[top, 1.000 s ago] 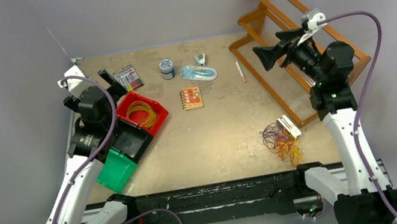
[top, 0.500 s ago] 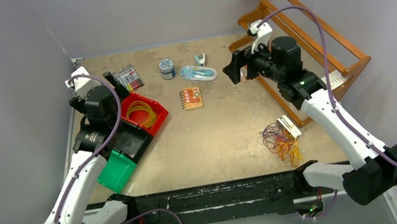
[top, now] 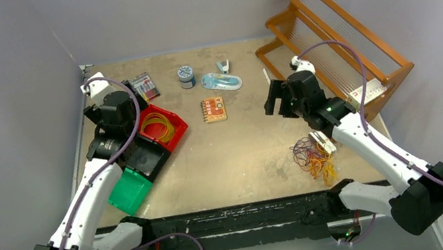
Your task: Untangle the cables
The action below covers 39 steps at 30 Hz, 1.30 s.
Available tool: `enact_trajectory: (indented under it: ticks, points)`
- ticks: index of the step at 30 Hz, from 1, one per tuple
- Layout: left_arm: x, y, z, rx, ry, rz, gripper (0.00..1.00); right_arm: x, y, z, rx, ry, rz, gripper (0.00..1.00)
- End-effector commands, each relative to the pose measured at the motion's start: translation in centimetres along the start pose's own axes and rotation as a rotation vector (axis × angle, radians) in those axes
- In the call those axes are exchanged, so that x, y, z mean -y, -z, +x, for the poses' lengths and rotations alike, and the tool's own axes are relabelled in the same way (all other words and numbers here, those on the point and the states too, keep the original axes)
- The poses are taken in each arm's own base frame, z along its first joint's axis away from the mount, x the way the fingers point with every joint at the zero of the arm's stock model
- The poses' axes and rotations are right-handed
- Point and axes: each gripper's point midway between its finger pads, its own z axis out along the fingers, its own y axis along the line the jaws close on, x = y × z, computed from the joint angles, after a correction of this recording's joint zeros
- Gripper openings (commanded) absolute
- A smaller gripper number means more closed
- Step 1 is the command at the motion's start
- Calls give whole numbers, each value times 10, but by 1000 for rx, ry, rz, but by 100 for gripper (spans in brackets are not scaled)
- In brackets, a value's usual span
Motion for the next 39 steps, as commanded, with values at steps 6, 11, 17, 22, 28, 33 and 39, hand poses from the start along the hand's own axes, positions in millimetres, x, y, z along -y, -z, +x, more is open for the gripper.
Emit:
enact_trajectory:
  ticks: [6, 11, 17, 22, 28, 33, 39]
  points:
    - [8, -6, -1, -18, 41, 36, 92, 64, 24, 51, -3, -433, 347, 99]
    - [7, -8, 1, -27, 43, 36, 91, 90, 31, 84, -46, -553, 504, 99]
    - [9, -11, 4, -40, 46, 45, 90, 111, 34, 112, -110, -594, 679, 99]
    - [9, -12, 4, -44, 49, 48, 89, 129, 37, 127, -145, -550, 833, 99]
    - [8, -13, 4, -46, 53, 47, 89, 137, 32, 137, -177, -502, 896, 99]
    - [9, -16, 7, -56, 56, 52, 89, 129, 17, 149, -218, -509, 820, 99]
    - [10, -19, 9, -66, 60, 58, 88, 121, 1, 161, -235, -520, 728, 92]
